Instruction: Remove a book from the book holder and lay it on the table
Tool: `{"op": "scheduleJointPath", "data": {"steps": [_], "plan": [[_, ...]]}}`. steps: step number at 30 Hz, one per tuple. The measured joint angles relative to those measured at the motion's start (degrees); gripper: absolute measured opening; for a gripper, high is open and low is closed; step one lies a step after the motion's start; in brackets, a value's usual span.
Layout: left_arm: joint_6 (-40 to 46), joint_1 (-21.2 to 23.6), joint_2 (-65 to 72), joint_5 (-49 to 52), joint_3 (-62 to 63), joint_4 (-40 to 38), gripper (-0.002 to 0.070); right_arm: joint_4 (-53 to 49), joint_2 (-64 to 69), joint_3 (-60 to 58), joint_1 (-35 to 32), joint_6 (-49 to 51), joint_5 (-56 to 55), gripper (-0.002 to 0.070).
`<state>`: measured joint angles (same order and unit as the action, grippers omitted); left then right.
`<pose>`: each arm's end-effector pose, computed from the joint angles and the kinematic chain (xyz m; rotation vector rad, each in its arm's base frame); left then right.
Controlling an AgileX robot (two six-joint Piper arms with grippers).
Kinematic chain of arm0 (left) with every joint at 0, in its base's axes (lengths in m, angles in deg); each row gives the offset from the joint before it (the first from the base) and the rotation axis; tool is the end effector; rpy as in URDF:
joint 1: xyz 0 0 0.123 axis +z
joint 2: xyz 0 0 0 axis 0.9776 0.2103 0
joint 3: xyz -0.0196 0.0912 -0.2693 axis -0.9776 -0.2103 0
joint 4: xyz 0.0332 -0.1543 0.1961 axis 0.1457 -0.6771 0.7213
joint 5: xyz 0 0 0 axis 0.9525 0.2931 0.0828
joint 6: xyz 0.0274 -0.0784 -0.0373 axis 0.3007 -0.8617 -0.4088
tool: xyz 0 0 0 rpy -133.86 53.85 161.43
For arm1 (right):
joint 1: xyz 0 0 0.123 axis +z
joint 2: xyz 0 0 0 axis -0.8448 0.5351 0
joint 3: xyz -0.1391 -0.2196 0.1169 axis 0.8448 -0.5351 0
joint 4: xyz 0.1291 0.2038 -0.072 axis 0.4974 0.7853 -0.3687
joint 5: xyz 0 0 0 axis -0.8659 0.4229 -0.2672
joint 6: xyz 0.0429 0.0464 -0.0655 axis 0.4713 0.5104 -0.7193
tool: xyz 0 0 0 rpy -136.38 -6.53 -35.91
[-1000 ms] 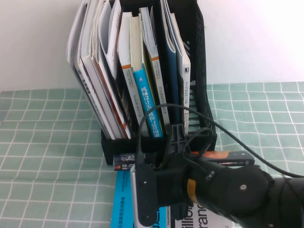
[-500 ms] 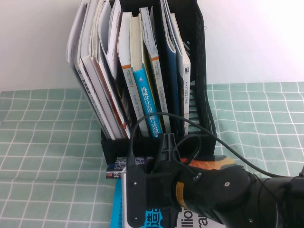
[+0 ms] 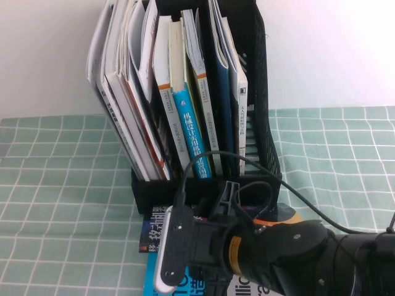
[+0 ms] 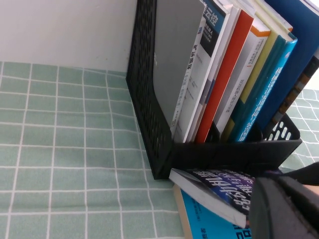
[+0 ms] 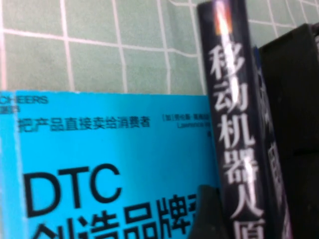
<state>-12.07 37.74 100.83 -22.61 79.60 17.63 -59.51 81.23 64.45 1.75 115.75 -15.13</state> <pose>0.0581 -0.0122 0.3607 -0.0086 1.9399 -0.5002 0.1942 0.2961 0.2004 -1.6303 1.5824 -0.0010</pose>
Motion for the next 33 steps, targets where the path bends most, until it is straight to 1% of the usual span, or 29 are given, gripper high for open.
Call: {"op": "scheduleJointPath", "data": {"steps": [8,15,21,24,26,28,30,32,33], "plan": [[0.0,0.0,0.0,0.0,0.0,0.0,-0.0003,0.3,0.0,0.0,3.7,-0.4,0.1,0.0469],[0.1,0.0,0.0,0.0,0.0,0.0,-0.0003,0.4,-0.1,0.0,4.3,-1.1,0.1,0.0469],[0.1,-0.2,0.0,0.0,0.0,0.0,-0.0003,-1.1,-4.5,0.0,4.3,-1.3,-2.9,0.0466],[0.0,-0.3,0.0,0.0,0.0,0.0,-0.0003,-4.2,-8.0,0.0,4.3,-1.3,-5.0,0.0441],[0.0,-0.3,0.0,0.0,0.0,0.0,-0.0003,-8.0,-10.0,0.1,4.3,-1.3,-5.4,0.0407],[-0.1,-0.3,0.0,0.0,0.0,0.0,-0.0003,-13.1,-12.3,0.1,4.3,-1.4,-3.7,0.0345],[-0.1,-0.3,0.0,0.0,0.0,0.0,-0.0003,-17.4,-14.4,0.1,4.3,-1.5,0.7,0.0251],[-0.1,-0.3,0.0,0.0,0.0,0.0,-0.0003,-19.4,-16.8,0.1,4.3,-3.1,8.5,0.0116],[-0.1,-0.3,0.0,0.0,0.0,0.0,-0.0003,-19.4,-17.7,0.1,4.3,-5.0,12.1,0.0081]]}}
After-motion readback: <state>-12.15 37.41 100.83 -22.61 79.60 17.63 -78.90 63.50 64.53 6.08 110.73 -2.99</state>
